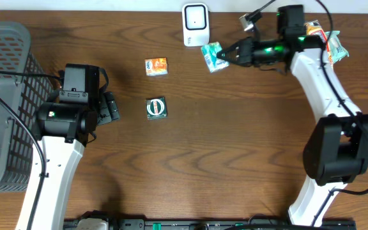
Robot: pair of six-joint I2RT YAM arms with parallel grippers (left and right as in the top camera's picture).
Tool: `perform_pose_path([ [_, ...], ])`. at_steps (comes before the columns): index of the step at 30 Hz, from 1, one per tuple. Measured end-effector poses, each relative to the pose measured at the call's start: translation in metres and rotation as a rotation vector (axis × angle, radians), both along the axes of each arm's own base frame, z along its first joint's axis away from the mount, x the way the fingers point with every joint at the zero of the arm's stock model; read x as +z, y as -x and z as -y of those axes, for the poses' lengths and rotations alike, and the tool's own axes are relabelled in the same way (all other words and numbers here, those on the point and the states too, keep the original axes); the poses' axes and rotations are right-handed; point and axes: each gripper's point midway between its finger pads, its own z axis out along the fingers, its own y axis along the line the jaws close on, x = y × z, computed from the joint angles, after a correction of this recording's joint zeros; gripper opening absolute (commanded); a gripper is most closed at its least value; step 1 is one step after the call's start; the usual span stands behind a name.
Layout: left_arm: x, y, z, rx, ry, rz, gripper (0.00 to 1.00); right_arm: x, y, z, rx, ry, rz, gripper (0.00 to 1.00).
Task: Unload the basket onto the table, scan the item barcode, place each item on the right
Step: 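Hold the mint-green packet up in front of the scanner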
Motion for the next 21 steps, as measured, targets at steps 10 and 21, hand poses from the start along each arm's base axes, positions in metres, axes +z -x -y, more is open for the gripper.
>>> perform_pose_path([
  [10, 0.0, 0.0, 0.0, 0.0, 0.0, 0.0, 0.97, -0.025, -0.069, -0.026, -0.22, 0.731, 0.548, 0.01],
  [21, 0.0, 0.0, 0.0, 0.0, 0.0, 0.001, 0.98, -0.018, -0.151, -0.06, -0.32, 0.994, 1.16, 0.01],
])
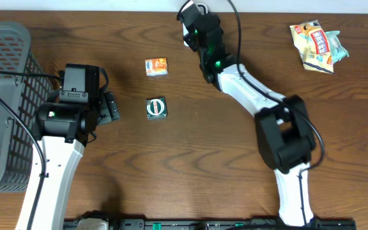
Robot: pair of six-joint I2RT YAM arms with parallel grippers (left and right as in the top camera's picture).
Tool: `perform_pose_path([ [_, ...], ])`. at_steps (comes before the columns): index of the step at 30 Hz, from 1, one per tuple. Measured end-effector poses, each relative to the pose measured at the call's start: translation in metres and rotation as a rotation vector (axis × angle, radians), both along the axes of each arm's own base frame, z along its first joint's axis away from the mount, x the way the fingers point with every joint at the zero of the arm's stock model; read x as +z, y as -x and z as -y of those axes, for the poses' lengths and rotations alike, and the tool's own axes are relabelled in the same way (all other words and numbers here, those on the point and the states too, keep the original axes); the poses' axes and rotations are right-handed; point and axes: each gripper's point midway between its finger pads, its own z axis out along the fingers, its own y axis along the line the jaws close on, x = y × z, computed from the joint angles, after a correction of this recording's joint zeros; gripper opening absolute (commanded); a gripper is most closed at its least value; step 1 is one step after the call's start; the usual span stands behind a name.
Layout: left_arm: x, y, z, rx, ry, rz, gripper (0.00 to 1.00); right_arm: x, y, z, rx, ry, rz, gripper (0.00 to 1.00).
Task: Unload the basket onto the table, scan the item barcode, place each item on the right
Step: 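Hold the mint-green packet up in front of the scanner, then carry the packet to the top-right corner and release it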
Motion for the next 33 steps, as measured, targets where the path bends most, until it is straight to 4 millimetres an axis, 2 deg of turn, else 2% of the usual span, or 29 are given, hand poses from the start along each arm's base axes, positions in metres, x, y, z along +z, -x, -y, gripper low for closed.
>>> perform_pose_path([
  [4, 0.0, 0.0, 0.0, 0.0, 0.0, -0.001, 0.98, -0.01, -0.014, 0.009, -0.021, 0.052, 0.083, 0.01],
  [7, 0.0, 0.0, 0.0, 0.0, 0.0, -0.001, 0.97, -0.005, -0.02, 0.016, -0.027, 0.065, 0.117, 0.01],
  [12, 0.0, 0.0, 0.0, 0.0, 0.0, -0.001, 0.98, -0.003, -0.029, 0.03, -0.013, 0.071, 0.12, 0.01],
  [16, 0.0, 0.0, 0.0, 0.0, 0.0, -0.001, 0.98, -0.012, -0.034, 0.039, 0.0, 0.061, 0.08, 0.01],
  [27, 0.0, 0.0, 0.0, 0.0, 0.0, -0.001, 0.98, -0.021, -0.034, 0.035, 0.036, 0.002, 0.008, 0.01],
  [30, 0.0, 0.0, 0.0, 0.0, 0.0, -0.001, 0.98, -0.021, -0.036, 0.043, -0.014, -0.039, 0.001, 0.01],
  [33, 0.0, 0.0, 0.0, 0.0, 0.0, -0.001, 0.98, -0.027, -0.038, 0.061, -0.086, -0.063, -0.026, 0.01],
])
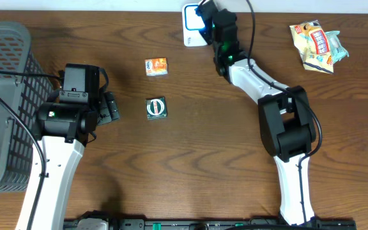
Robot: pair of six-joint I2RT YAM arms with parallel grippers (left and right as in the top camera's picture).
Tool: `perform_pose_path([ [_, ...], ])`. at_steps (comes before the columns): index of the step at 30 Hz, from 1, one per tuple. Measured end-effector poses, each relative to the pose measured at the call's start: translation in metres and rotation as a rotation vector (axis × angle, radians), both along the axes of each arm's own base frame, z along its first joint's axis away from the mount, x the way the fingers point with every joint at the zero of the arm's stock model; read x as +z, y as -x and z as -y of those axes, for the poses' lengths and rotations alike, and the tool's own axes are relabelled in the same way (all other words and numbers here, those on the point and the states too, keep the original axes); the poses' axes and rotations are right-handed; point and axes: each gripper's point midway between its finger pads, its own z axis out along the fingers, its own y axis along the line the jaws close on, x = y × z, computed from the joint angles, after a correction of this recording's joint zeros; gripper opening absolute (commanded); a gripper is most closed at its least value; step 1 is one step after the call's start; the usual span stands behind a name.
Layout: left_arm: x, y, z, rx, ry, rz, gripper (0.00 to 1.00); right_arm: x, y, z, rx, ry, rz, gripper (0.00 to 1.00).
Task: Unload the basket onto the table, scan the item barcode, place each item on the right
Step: 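Carry the packet to the top-right corner and release it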
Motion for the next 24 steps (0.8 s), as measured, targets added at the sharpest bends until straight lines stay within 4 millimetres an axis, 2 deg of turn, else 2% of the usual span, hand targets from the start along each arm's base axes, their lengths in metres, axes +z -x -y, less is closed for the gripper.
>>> perform_pose_path([
  [3, 0.0, 0.0, 0.0, 0.0, 0.0, -0.001, 0.98, -0.011, -0.002, 0.031, -0.076, -0.003, -0.061, 0.01],
  [5, 0.0, 0.0, 0.0, 0.0, 0.0, -0.001, 0.98, -0.017, 0.0, 0.059, -0.133, 0.0, -0.12, 0.01],
  [7, 0.0, 0.0, 0.0, 0.0, 0.0, 0.0, 0.98, -0.015, 0.001, 0.093, -0.196, -0.005, -0.156, 0.01],
  [12, 0.0, 0.0, 0.0, 0.0, 0.0, 0.0, 0.98, 0.017, 0.015, 0.205, -0.414, -0.002, -0.197, 0.01],
  [15, 0.0, 0.0, 0.0, 0.0, 0.0, 0.0, 0.97, 0.032, 0.036, 0.283, -0.6, 0.031, -0.216, 0.03],
  [16, 0.0, 0.0, 0.0, 0.0, 0.0, 0.0, 0.98, 0.034, 0.045, 0.309, -0.666, 0.048, -0.232, 0.09],
  [18, 0.0, 0.0, 0.0, 0.0, 0.0, 0.0, 0.98, 0.029, 0.067, 0.354, -0.774, 0.087, -0.289, 0.33],
  [19, 0.0, 0.0, 0.0, 0.0, 0.0, 0.0, 0.98, 0.023, 0.078, 0.371, -0.815, 0.105, -0.325, 0.47],
  [21, 0.0, 0.0, 0.0, 0.0, 0.0, 0.0, 0.98, 0.013, 0.098, 0.402, -0.875, 0.125, -0.393, 0.84],
  [23, 0.0, 0.0, 0.0, 0.0, 0.0, 0.0, 0.98, 0.008, 0.115, 0.429, -0.931, 0.124, -0.43, 0.99],
  [24, 0.0, 0.0, 0.0, 0.0, 0.0, 0.0, 0.97, 0.005, 0.123, 0.439, -0.955, 0.115, -0.45, 0.99],
])
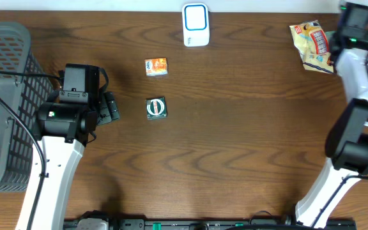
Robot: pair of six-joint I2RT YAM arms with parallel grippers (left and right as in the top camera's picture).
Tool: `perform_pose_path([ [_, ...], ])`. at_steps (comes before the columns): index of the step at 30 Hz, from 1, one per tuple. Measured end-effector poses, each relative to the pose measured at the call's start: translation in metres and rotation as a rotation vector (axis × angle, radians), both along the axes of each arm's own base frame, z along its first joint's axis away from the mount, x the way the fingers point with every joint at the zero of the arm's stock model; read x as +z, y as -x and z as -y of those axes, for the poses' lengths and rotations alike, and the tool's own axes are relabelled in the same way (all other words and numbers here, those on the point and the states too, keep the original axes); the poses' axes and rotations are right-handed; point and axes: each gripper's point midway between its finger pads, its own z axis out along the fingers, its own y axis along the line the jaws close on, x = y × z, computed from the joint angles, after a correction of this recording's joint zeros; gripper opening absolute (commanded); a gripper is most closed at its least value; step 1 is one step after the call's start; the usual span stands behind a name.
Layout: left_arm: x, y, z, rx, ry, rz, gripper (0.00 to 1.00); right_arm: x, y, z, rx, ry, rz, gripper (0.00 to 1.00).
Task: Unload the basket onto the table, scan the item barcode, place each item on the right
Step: 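Carry the packet to the top-right corner and release it, then move the right gripper back left to the orange box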
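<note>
The white barcode scanner [195, 24] stands at the back middle of the table, its face outlined in blue light. An orange packet [156, 66] and a dark green packet [156, 108] lie left of the middle. My right arm's wrist [353, 18] is at the far back right corner, beside a pile of snack packets [315, 43]. Its fingers are hidden under the wrist, so what they hold does not show. My left gripper [111, 107] rests open at the left, a short way left of the green packet.
A grey mesh basket [5, 76] fills the left edge of the table beside my left arm. The brown wooden table [235, 140] ends at the back just behind the scanner.
My right arm has left the scanner and now reaches the far back right corner by the snack pile. The scanner shows fully. The left arm and both packets stay put.
My right gripper first held a teal packet just right of the scanner. At the following two moments the arm lay over the scanner, whose face lit blue. Now the arm is back by the snack pile. The left arm never moved.
</note>
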Motion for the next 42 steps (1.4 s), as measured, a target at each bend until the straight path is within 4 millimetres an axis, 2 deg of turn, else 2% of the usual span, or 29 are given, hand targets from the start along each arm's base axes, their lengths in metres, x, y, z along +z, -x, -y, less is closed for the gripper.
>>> perform_pose_path([
  [2, 0.0, 0.0, 0.0, 0.0, 0.0, 0.0, 0.98, -0.011, 0.016, 0.018, -0.034, -0.053, -0.027, 0.99],
  [5, 0.0, 0.0, 0.0, 0.0, 0.0, 0.0, 0.98, -0.027, 0.025, 0.02, -0.01, -0.159, -0.045, 0.99],
  [9, 0.0, 0.0, 0.0, 0.0, 0.0, 0.0, 0.98, -0.044, 0.013, -0.012, 0.121, -0.382, -0.004, 0.99],
  [13, 0.0, 0.0, 0.0, 0.0, 0.0, 0.0, 0.97, -0.043, -0.012, -0.071, 0.299, -0.655, 0.101, 0.99],
  [16, 0.0, 0.0, 0.0, 0.0, 0.0, 0.0, 0.98, -0.029, -0.029, -0.12, 0.44, -0.849, 0.186, 0.99],
  [18, 0.0, 0.0, 0.0, 0.0, 0.0, 0.0, 0.98, -0.022, -0.035, -0.144, 0.495, -0.927, 0.208, 0.99],
  [20, 0.0, 0.0, 0.0, 0.0, 0.0, 0.0, 0.98, -0.016, -0.039, -0.178, 0.559, -1.008, 0.213, 0.99],
  [25, 0.0, 0.0, 0.0, 0.0, 0.0, 0.0, 0.98, -0.009, -0.043, -0.254, 0.69, -1.097, 0.174, 0.99],
  [30, 0.0, 0.0, 0.0, 0.0, 0.0, 0.0, 0.98, 0.008, -0.05, -0.344, 0.85, -1.123, 0.18, 1.0],
  [35, 0.0, 0.0, 0.0, 0.0, 0.0, 0.0, 0.98, 0.017, -0.05, -0.429, 0.826, -1.147, 0.21, 0.99],
  [40, 0.0, 0.0, 0.0, 0.0, 0.0, 0.0, 0.98, 0.021, -0.035, -0.513, 0.738, -1.216, 0.248, 0.99],
  [42, 0.0, 0.0, 0.0, 0.0, 0.0, 0.0, 0.98, 0.015, -0.027, -0.543, 0.694, -1.248, 0.256, 0.99],
])
